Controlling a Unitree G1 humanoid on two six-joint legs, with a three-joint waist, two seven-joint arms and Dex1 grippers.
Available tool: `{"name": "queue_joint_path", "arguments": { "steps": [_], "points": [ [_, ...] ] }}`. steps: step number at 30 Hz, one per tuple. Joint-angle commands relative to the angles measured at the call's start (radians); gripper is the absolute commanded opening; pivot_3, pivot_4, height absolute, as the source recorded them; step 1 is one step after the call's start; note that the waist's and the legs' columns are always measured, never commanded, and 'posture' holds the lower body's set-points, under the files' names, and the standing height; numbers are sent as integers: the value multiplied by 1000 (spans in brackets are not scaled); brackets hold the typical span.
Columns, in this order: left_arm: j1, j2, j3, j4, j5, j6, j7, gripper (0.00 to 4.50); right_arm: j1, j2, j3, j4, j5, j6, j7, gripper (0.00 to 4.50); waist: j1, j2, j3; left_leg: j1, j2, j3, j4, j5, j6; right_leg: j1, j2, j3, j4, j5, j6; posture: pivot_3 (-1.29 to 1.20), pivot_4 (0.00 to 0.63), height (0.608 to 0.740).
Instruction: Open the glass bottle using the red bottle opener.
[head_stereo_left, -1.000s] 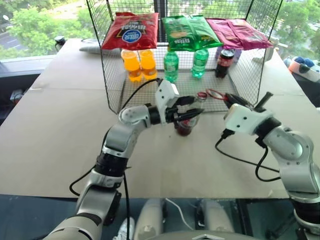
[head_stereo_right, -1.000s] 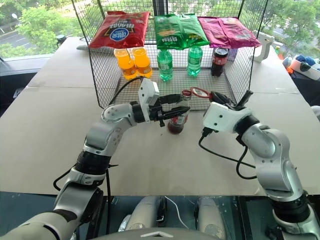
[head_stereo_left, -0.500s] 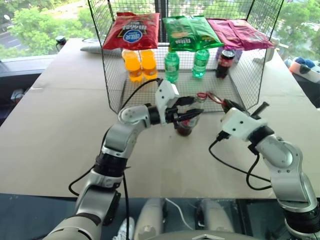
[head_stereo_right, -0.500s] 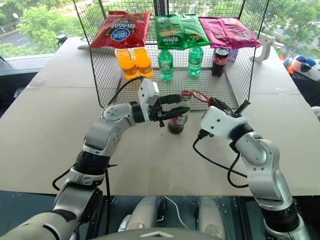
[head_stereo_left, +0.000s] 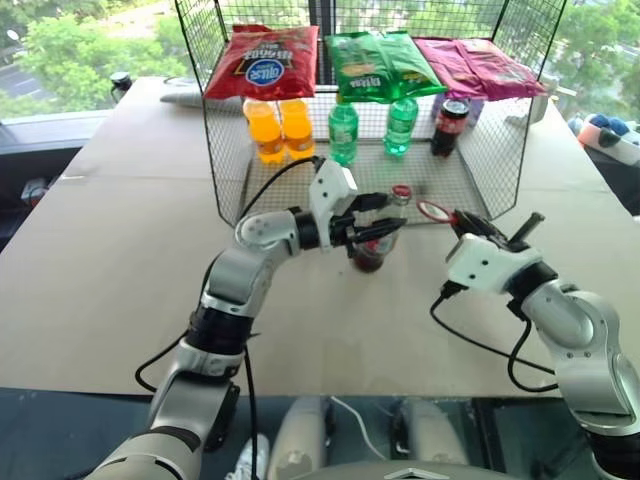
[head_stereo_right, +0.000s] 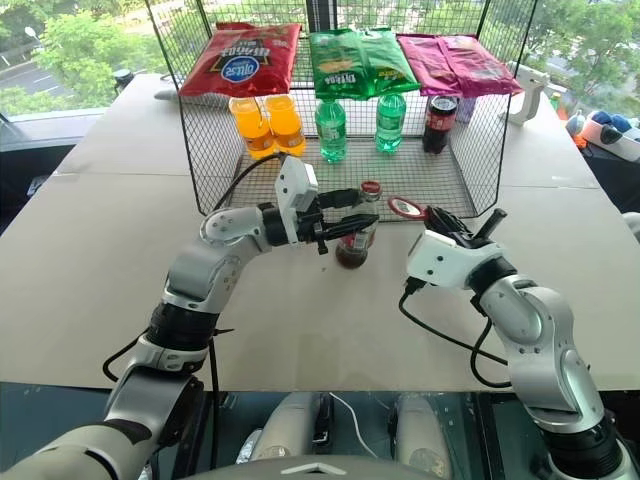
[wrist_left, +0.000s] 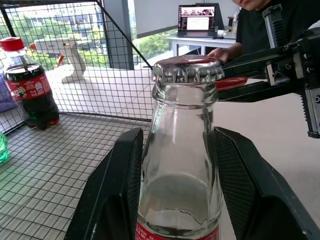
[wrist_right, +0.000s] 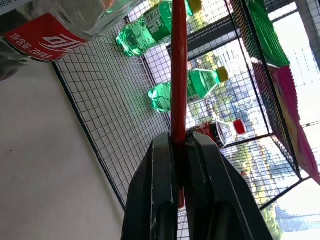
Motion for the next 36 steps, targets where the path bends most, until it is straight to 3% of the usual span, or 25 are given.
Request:
{"name": "queue_joint_path", "arguments": {
  "steps": [1, 24, 30, 36],
  "points": [
    [20, 10, -18, -3, 12, 21, 0, 2067, -29, 1, -3, -33, -14, -28, -12, 0, 0, 0, 0, 0, 0, 0, 0, 0, 0, 0, 0, 0, 0, 0, 0, 0, 150, 740],
    [14, 9, -22, 5, 13, 23, 3, 2067, -99, 77, -17, -56, 2, 11, -12, 0, 0, 0, 0, 0, 0, 0, 0, 0, 0, 0, 0, 0, 0, 0, 0, 0, 150, 740],
    [19, 10, -19, -2, 10, 24, 5, 2067, -41, 171, -43, -54, 65, 153, -11, 0, 1, 0, 0, 0, 0, 0, 0, 0, 0, 0, 0, 0, 0, 1, -1, 0, 150, 740],
    [27, 14, -3, -19, 9, 19, 20, 2067, 45, 391, -110, -82, 353, 477, 46, 0, 0, 1, 0, 0, 2, -1, -1, 0, 0, 0, 0, 0, 0, 2, -3, 0, 150, 740]
  ]
}}
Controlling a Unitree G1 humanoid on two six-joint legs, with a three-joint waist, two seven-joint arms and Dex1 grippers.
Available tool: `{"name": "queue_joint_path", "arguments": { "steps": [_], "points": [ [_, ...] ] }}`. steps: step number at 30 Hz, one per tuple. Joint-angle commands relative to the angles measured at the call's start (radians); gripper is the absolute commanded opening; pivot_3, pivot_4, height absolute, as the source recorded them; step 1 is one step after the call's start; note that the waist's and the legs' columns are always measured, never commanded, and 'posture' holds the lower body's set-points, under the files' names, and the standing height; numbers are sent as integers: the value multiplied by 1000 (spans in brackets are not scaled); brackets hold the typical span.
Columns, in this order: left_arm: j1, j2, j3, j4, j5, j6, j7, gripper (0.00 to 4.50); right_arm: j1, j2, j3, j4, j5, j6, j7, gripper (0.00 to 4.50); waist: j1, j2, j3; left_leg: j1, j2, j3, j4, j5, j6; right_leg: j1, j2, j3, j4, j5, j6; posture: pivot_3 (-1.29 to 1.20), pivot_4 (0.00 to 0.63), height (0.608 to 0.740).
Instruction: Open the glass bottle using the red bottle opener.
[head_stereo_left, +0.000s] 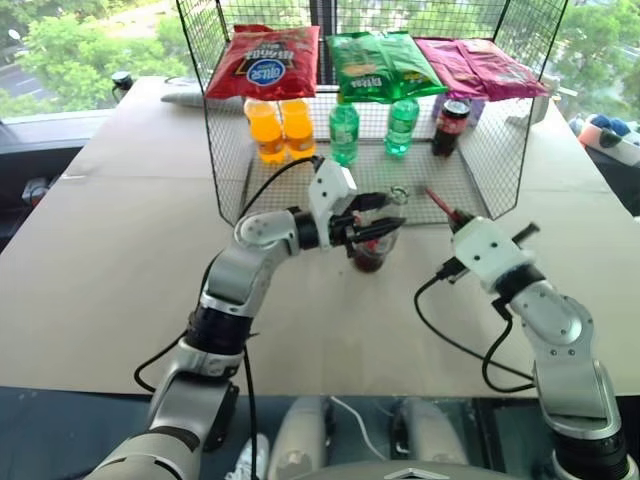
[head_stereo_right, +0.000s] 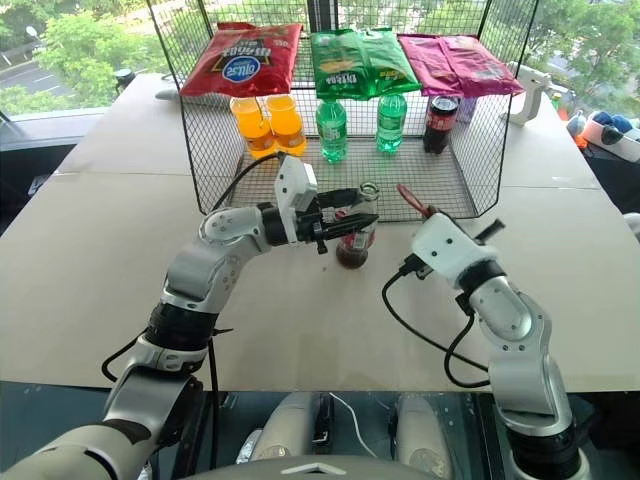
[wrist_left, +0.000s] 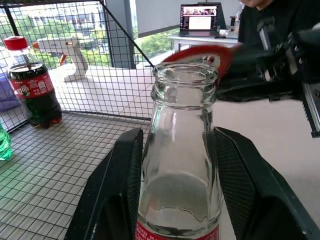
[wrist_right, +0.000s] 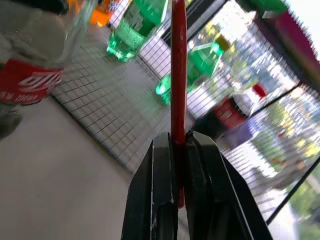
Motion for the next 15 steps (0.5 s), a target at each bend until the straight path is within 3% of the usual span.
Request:
{"name": "queue_joint_path", "arguments": {
  "steps": [1, 4, 8, 15],
  "points": [
    [24, 11, -1, -17, 12, 12, 17, 2067, 10, 99, -77, -78, 226, 262, 71, 0, -2, 0, 0, 0, 0, -2, 0, 0, 0, 0, 0, 0, 0, 0, 0, 0, 150, 740],
    [31, 15, 8, -30, 7, 13, 25, 2067, -6, 149, -137, -113, 374, 460, 110, 0, -1, 1, 0, 0, 1, -3, 0, 0, 0, 0, 0, 1, 0, 0, 0, 0, 150, 740],
    [59, 26, 31, -56, -17, 3, 23, 2067, -166, 261, -360, -63, 559, 849, 128, 0, -3, 1, 0, 0, 1, -5, 0, 0, 0, 0, 0, 0, 0, 0, 0, 0, 150, 740],
    [80, 39, 50, -80, -49, 21, 20, 2067, -325, 230, -512, 92, 665, 1075, 94, 0, 0, 3, 0, -2, -1, -5, -2, 0, 0, -2, -2, -1, 0, 1, -1, 0, 150, 740]
  ]
}}
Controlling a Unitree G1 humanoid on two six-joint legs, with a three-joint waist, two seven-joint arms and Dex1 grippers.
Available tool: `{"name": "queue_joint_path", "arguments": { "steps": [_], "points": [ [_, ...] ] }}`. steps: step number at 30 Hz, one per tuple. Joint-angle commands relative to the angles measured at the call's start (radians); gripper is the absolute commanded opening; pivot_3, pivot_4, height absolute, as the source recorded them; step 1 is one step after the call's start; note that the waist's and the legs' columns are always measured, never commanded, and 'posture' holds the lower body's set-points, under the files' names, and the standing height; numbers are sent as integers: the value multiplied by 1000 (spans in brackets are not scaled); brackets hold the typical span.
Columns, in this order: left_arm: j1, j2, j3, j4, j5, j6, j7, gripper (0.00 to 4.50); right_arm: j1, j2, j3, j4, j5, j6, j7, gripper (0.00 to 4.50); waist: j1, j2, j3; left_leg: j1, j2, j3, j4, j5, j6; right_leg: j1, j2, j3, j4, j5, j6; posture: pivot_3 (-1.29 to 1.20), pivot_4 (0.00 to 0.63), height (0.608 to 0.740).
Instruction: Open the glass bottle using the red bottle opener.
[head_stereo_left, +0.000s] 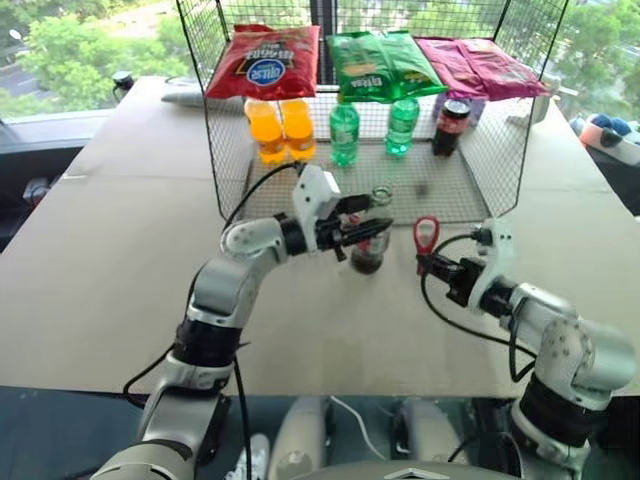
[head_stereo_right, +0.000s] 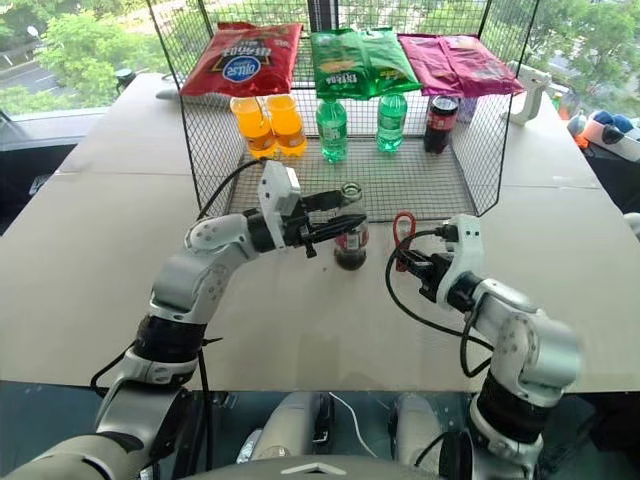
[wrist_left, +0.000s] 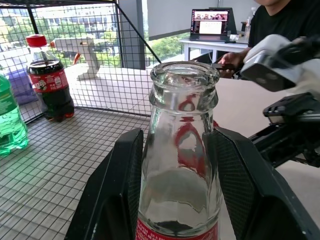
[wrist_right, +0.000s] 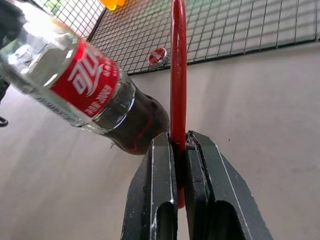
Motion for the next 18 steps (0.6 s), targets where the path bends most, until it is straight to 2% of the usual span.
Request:
{"name": "queue_joint_path", "arguments": {
  "steps": [1, 8, 10, 11, 12, 13, 15, 18],
  "points": [
    [12, 12, 1, -20, -9, 16, -7, 2067, -16, -33, -40, 49, 71, 42, -18, 0, -1, 0, 0, 0, 0, 0, -1, 0, 0, 0, 0, 0, 0, 0, 0, 0, 150, 740],
    [28, 21, -6, -40, -13, 13, -6, 2067, 31, -95, -33, 147, 191, 42, -70, 0, -4, 1, 0, 0, 0, 1, -2, 0, 0, 0, 1, 0, 0, 0, 0, 0, 150, 740],
    [30, 25, -6, -43, -17, 15, -11, 2067, 41, -108, -24, 169, 215, 42, -90, 813, -4, 1, 0, 0, 0, 1, -1, 0, 0, 0, 1, 1, 0, 0, 0, 0, 150, 740],
    [31, 27, -4, -43, -20, 17, -13, 2067, 49, -119, -13, 177, 224, 42, -94, 968, -4, 1, 0, 0, 0, 1, -1, 0, 0, 0, 1, 1, -1, 0, 1, 0, 150, 740],
    [31, 29, -3, -44, -24, 23, -17, 2067, 54, -126, -7, 184, 226, 42, -106, 1660, -4, 1, 0, 0, 0, 1, -1, 0, 0, 0, 1, 1, -1, 0, 1, 0, 150, 740],
    [32, 32, -3, -46, -30, 30, -19, 2067, 58, -134, -6, 189, 236, 42, -113, 1820, -4, 1, 0, 0, 0, 1, -1, 0, 0, 0, 1, 1, -1, 0, 1, 0, 150, 740],
    [33, 34, -2, -48, -34, 34, -20, 2067, 59, -148, -8, 187, 255, 42, -120, 2440, -4, 1, 0, 0, 0, 1, -1, 0, 0, 0, 1, 1, -1, 0, 1, 0, 150, 740],
    [36, 41, -3, -49, -35, 34, -21, 2067, 51, -183, -7, 164, 262, 40, -139, 3631, -4, 1, -1, 1, 0, 1, -1, 0, 0, 0, 1, 1, -1, 0, 1, 0, 150, 740]
  ]
}}
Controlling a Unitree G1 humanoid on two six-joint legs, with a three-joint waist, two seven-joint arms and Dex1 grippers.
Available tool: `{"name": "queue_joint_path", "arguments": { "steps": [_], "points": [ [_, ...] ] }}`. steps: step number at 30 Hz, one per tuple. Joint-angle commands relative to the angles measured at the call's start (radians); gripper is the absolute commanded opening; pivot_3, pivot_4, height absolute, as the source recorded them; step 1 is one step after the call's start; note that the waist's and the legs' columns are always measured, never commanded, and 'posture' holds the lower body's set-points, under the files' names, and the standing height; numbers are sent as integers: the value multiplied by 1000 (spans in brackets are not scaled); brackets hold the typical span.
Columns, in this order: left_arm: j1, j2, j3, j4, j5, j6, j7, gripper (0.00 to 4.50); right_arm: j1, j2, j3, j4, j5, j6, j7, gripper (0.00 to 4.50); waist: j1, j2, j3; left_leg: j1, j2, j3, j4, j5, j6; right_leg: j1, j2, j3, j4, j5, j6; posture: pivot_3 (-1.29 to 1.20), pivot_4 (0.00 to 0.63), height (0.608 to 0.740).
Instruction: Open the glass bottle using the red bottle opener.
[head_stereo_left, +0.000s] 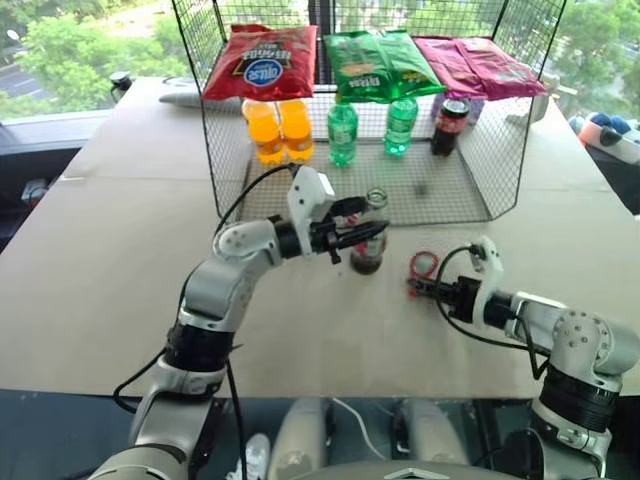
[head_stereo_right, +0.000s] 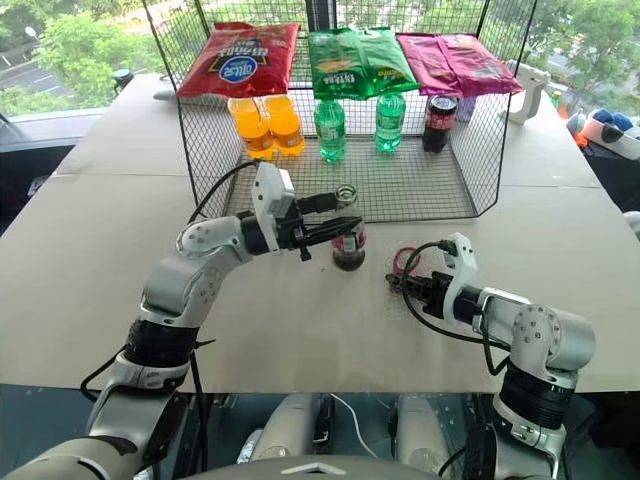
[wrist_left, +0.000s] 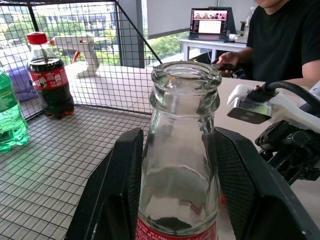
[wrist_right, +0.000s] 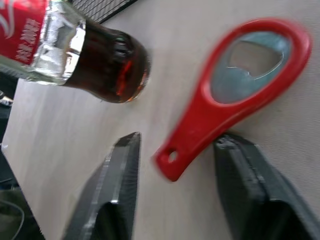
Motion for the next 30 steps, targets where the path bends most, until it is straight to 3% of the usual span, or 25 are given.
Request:
{"name": "queue_joint_path", "arguments": {
  "steps": [1, 2, 7, 10, 13, 24, 30],
  "points": [
    [20, 13, -4, -19, -4, 11, -14, 2067, 11, -63, 0, -24, -13, -5, -51, 3971, 1, 0, -1, 0, 0, 0, 0, 0, 0, 0, 0, 0, 0, 0, 0, 0, 150, 740],
    [22, 14, -3, -19, -5, 9, -14, 2067, 15, -85, 10, -37, -10, -23, -50, 4467, 3, 1, -1, 0, 0, 0, 0, 0, 0, 0, 0, 0, 0, 0, 0, 0, 150, 740],
    [30, 20, 7, -18, -16, 6, -16, 2067, 35, -166, 42, -81, 9, -102, -51, 4467, 4, 1, -1, -1, -1, 0, 1, 0, 0, 0, -2, 0, -1, 0, 0, 0, 150, 740],
    [32, 20, 7, -14, -11, -2, -13, 3044, 31, -170, 34, -97, 27, -136, -62, 4500, 0, 2, 0, -1, 0, 0, 0, 0, 0, -1, -1, 0, -1, 0, 0, 0, 150, 740],
    [29, 16, 6, -6, -2, -10, -7, 4416, 17, -159, 42, -121, 46, -165, -74, 4500, -2, 3, 1, -2, 0, 0, -1, 0, 0, -2, 1, 0, -1, 0, 0, 0, 150, 740],
    [26, 16, 13, -2, 1, -11, -1, 4416, 29, -159, 74, -168, 111, -240, -81, 4500, 1, 3, 1, -2, 0, 0, -1, 0, 0, -2, 0, 0, -1, 0, 0, 0, 150, 740],
    [46, 49, 47, -32, -44, 27, -19, 4416, 68, -223, 124, -193, 98, -382, -56, 4500, 0, 3, 1, -2, 0, 0, -2, 0, 0, -2, 0, 0, -2, 0, 0, 0, 150, 740]
  ]
}}
